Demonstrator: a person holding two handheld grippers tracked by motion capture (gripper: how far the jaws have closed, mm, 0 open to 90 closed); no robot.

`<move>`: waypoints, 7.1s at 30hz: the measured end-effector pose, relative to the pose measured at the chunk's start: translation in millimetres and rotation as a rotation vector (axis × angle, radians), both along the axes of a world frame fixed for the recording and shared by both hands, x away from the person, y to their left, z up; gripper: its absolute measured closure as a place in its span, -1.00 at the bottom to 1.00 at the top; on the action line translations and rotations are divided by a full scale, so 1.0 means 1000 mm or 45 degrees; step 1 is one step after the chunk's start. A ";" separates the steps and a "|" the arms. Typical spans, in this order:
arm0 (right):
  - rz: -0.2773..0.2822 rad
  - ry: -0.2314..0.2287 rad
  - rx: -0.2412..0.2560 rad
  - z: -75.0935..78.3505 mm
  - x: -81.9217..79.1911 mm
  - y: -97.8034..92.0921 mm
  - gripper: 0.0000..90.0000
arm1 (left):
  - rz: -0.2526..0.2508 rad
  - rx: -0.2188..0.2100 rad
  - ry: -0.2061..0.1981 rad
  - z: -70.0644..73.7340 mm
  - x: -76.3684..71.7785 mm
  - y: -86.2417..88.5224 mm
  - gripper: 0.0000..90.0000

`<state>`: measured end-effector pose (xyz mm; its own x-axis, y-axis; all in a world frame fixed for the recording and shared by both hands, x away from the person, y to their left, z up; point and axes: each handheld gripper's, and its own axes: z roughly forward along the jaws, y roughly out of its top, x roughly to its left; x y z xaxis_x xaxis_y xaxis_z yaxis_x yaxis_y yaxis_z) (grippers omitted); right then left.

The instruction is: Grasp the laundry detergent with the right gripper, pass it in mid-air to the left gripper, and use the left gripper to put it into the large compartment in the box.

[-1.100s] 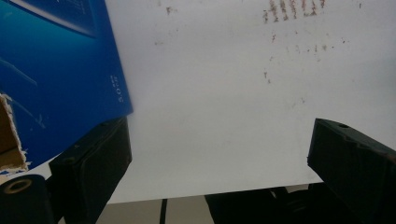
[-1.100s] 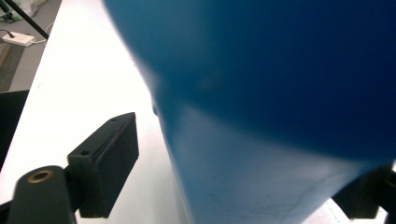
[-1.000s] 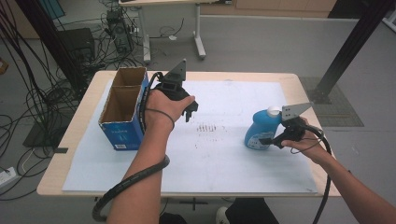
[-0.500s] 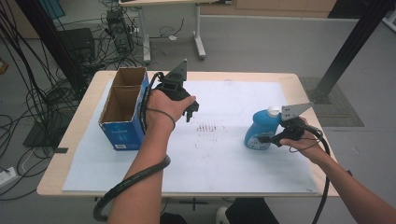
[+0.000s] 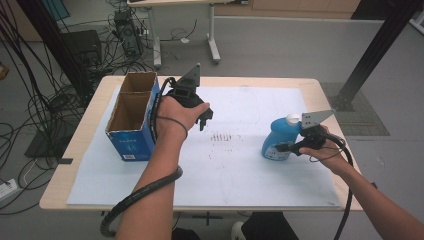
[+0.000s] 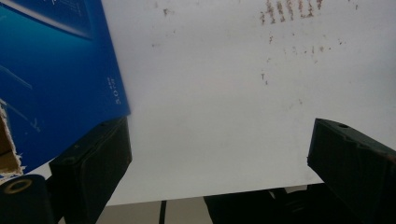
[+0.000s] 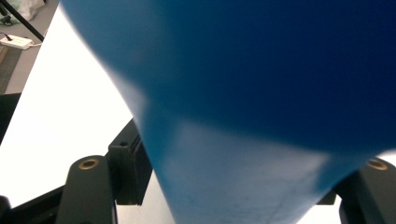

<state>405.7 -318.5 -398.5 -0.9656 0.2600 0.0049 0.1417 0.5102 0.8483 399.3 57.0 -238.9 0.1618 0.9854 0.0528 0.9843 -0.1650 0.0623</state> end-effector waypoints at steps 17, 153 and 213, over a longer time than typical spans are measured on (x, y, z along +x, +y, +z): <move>0.024 0.007 0.003 0.000 0.001 0.000 -0.10 | 0.002 0.004 -0.003 0.000 0.000 0.000 -0.85; 0.019 0.012 0.002 0.000 0.002 0.000 -0.02 | -0.008 0.026 -0.027 0.012 0.000 -0.005 -0.85; 0.010 0.011 0.001 0.000 0.001 0.000 -0.02 | -0.024 0.044 -0.030 0.018 -0.001 -0.011 -0.85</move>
<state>406.4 -318.2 -398.6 -0.9676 0.2523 0.0137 0.1452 0.5109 0.8473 398.1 45.6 -221.3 0.1787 0.9797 0.0909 0.9794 -0.1860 0.0791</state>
